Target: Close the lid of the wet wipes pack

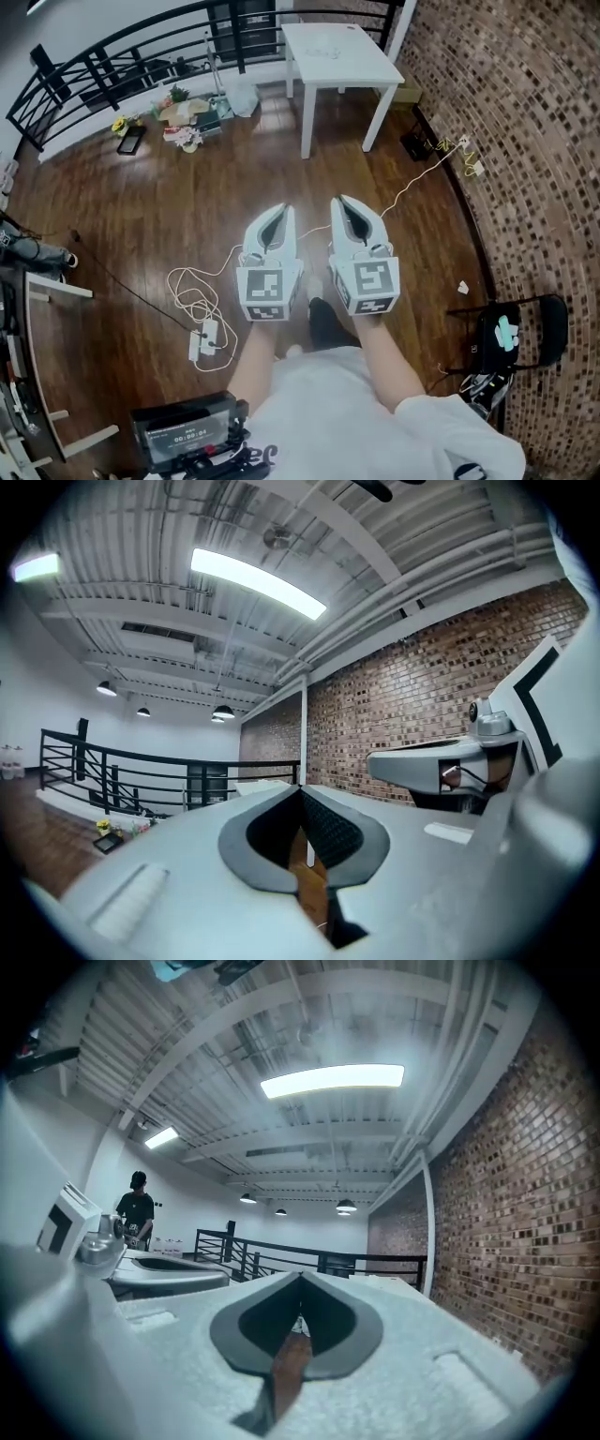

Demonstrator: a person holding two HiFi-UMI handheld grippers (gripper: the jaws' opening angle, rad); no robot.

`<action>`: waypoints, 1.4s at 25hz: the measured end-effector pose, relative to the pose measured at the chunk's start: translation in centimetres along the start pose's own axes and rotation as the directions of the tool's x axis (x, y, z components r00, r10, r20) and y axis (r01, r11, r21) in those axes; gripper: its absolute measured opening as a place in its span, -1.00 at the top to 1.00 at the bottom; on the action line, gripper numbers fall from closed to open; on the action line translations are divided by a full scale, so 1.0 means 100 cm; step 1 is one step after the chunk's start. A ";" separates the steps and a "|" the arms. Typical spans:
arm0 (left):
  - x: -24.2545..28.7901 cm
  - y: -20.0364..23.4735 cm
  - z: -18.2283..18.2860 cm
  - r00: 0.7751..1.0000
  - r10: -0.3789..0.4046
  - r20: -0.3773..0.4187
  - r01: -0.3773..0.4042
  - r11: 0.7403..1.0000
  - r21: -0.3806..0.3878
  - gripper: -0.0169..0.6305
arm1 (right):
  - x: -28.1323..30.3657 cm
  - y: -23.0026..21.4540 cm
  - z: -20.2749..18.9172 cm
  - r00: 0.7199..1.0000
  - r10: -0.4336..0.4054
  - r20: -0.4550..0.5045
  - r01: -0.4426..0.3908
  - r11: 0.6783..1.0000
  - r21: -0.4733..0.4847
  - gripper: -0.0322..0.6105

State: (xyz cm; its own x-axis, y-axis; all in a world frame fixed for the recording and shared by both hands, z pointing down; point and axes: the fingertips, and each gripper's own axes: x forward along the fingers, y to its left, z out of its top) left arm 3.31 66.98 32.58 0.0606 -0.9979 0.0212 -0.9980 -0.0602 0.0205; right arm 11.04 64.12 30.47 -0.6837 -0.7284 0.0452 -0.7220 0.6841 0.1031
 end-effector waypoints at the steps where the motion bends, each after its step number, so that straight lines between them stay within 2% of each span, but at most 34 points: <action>1: 0.017 0.005 0.000 1.000 0.005 0.001 -0.005 1.000 0.002 0.90 | 0.018 -0.006 -0.002 1.000 0.013 0.005 -0.013 1.000 0.010 0.93; 4: 0.070 0.023 0.014 0.999 0.032 0.004 -0.033 0.999 0.005 0.90 | 0.073 -0.037 0.006 0.999 0.032 0.019 -0.032 0.999 0.036 0.93; 8: 0.132 0.057 0.058 0.996 0.073 0.046 -0.073 0.997 0.003 0.90 | 0.145 -0.080 0.035 0.997 0.026 0.068 -0.030 0.998 0.050 0.93; 11: 0.181 0.072 0.070 0.995 0.088 0.054 -0.089 0.996 0.025 0.90 | 0.187 -0.105 0.044 0.995 0.037 0.095 -0.041 0.998 0.046 0.93; 19: 0.281 0.090 0.059 0.993 0.117 0.031 -0.118 0.992 0.037 0.90 | 0.256 -0.167 0.028 0.997 0.023 0.078 -0.029 0.997 0.075 0.93; 27: 0.359 0.129 0.021 0.996 0.081 -0.034 -0.081 0.997 -0.005 0.90 | 0.331 -0.167 -0.011 0.999 0.049 -0.009 -0.049 0.996 0.069 0.93; 31: 0.417 0.159 0.010 0.998 0.037 -0.049 -0.038 0.999 -0.019 0.90 | 0.394 -0.179 -0.023 0.999 0.036 -0.036 -0.033 0.997 0.068 0.93; 35: 0.478 0.204 0.019 0.999 0.008 -0.036 -0.009 1.000 -0.022 0.90 | 0.472 -0.194 -0.015 1.000 0.009 -0.028 -0.008 0.998 0.056 0.93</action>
State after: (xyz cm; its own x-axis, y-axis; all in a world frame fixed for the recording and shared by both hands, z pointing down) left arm -14.15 18.01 32.13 0.0533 -0.9969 0.0575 -0.9978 -0.0509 0.0426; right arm -7.06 16.45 32.05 -0.6870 -0.7229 0.0741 -0.7217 0.6907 0.0467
